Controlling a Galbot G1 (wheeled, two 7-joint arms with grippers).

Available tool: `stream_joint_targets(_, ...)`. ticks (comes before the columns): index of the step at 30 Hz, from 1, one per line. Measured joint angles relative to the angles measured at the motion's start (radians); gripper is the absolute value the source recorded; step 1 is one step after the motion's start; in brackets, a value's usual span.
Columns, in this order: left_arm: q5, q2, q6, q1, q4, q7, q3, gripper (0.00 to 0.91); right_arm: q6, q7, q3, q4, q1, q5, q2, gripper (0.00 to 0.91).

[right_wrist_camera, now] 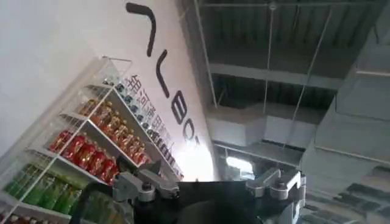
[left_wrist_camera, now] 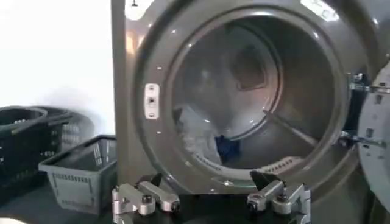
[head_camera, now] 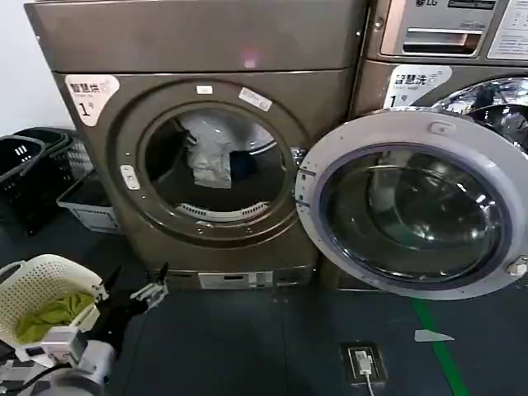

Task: Grasp the clothes from the dryer.

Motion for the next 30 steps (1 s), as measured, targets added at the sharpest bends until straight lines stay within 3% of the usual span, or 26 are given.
stream_joint_targets(30,0.026,0.019,-0.058,-0.014,0.004,0.040,0.034,0.907,0.027,0.004,0.006,0.014,-0.012,0.040,0.001,0.907)
